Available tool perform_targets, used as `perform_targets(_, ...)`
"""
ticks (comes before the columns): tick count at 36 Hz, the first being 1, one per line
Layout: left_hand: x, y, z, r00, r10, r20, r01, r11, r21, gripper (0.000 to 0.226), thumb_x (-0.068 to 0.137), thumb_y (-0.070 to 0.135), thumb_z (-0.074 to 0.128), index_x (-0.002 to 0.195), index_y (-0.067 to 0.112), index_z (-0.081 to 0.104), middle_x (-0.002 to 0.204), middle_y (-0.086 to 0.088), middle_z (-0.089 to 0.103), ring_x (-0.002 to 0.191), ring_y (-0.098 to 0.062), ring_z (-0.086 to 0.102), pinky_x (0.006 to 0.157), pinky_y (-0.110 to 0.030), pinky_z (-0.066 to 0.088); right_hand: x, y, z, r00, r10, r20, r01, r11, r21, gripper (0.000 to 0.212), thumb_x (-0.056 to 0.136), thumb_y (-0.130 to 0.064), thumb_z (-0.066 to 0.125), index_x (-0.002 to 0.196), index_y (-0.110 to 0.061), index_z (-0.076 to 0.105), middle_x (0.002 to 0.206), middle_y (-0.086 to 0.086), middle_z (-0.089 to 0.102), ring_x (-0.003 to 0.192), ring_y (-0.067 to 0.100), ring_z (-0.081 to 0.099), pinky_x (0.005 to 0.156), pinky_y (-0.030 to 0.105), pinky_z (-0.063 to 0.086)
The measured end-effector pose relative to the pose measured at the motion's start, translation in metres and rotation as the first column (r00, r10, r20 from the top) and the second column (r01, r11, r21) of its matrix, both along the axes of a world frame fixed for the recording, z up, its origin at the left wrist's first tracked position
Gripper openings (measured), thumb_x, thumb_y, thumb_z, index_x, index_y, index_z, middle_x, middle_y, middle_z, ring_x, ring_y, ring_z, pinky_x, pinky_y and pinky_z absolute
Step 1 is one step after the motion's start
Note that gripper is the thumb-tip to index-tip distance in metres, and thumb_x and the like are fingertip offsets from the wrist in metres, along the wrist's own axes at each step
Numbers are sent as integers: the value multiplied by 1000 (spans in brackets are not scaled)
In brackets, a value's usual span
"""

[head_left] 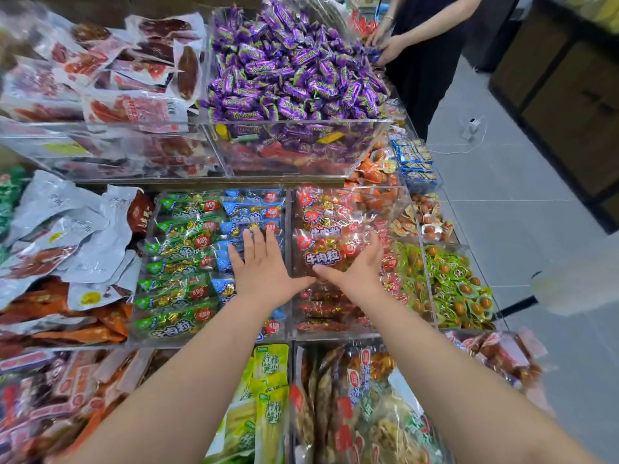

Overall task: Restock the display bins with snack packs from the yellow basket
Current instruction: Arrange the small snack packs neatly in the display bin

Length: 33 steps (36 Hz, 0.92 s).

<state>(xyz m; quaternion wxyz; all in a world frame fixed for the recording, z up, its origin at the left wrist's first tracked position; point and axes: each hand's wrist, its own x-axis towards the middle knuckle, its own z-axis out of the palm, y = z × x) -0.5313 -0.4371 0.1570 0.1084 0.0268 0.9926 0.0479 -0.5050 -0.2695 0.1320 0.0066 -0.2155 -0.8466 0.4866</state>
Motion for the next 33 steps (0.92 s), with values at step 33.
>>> perform_targets(33,-10,4,-25,998,-21,-64,21,1000,12,136,49,100,2,148,11,-23,158,-14,-24,145,-27,-25,104,-51,-28,-84,0,8,996,-76,39,85,909,-409,72,84,-70,36,145,-32,29,149,-3,36,134,22,34,92,35,26)
